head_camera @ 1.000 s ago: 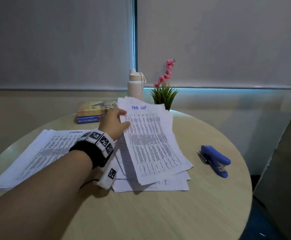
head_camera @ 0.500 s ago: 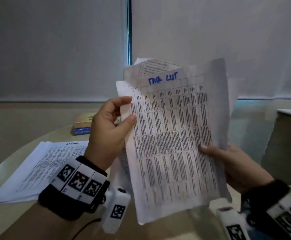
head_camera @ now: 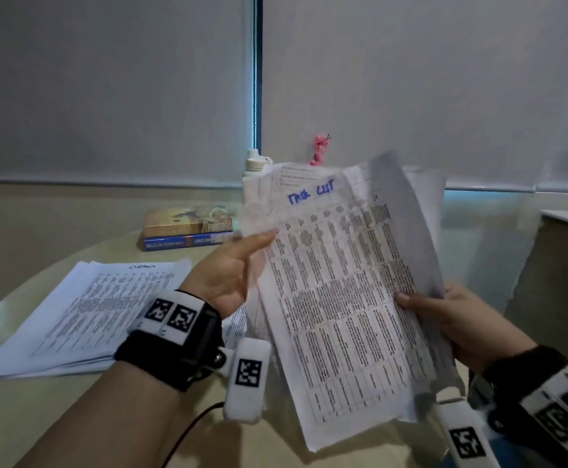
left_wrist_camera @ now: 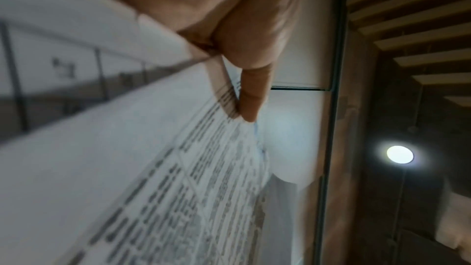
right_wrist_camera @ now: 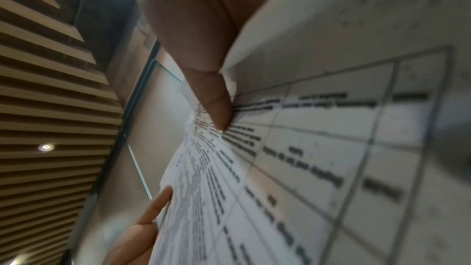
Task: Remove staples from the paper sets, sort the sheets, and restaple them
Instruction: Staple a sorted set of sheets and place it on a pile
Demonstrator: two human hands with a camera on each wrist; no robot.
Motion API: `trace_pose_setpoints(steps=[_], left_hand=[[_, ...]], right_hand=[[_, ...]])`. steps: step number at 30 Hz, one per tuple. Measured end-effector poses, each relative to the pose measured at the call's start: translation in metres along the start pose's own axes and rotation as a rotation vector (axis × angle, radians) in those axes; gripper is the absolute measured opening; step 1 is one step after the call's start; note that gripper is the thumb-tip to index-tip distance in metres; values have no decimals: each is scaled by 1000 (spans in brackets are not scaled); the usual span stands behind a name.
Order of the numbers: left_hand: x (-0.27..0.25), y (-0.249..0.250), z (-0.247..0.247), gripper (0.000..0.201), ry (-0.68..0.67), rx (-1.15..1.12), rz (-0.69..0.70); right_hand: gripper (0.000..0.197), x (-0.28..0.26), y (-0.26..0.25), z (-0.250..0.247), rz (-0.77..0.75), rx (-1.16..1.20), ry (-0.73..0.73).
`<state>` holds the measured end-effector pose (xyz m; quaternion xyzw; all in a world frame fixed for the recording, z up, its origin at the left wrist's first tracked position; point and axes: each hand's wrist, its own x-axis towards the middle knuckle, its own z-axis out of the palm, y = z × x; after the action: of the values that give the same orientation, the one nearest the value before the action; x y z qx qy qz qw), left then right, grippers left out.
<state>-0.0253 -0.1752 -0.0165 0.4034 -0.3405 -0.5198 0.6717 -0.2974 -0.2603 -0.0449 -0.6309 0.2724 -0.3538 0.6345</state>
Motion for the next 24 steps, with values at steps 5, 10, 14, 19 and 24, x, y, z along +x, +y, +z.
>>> trace_pose_setpoints(steps=[5, 10, 14, 19, 24], left_hand=[[16, -31, -11, 29, 86, 100, -71], [29, -60, -39, 27, 218, 218, -154], [33, -71, -51, 32, 234, 225, -216], [35, -74, -57, 28, 200, 171, -269], [33, -77, -51, 30, 150, 187, -269]], right_hand=[[73, 1, 8, -8, 190, -213, -81], [6, 36, -9, -35, 125, -421, 329], [6, 76, -5, -64, 139, -844, 454], [50, 95, 25, -57, 489, -1366, 215], [37, 103, 38, -40, 575, -1426, 130]])
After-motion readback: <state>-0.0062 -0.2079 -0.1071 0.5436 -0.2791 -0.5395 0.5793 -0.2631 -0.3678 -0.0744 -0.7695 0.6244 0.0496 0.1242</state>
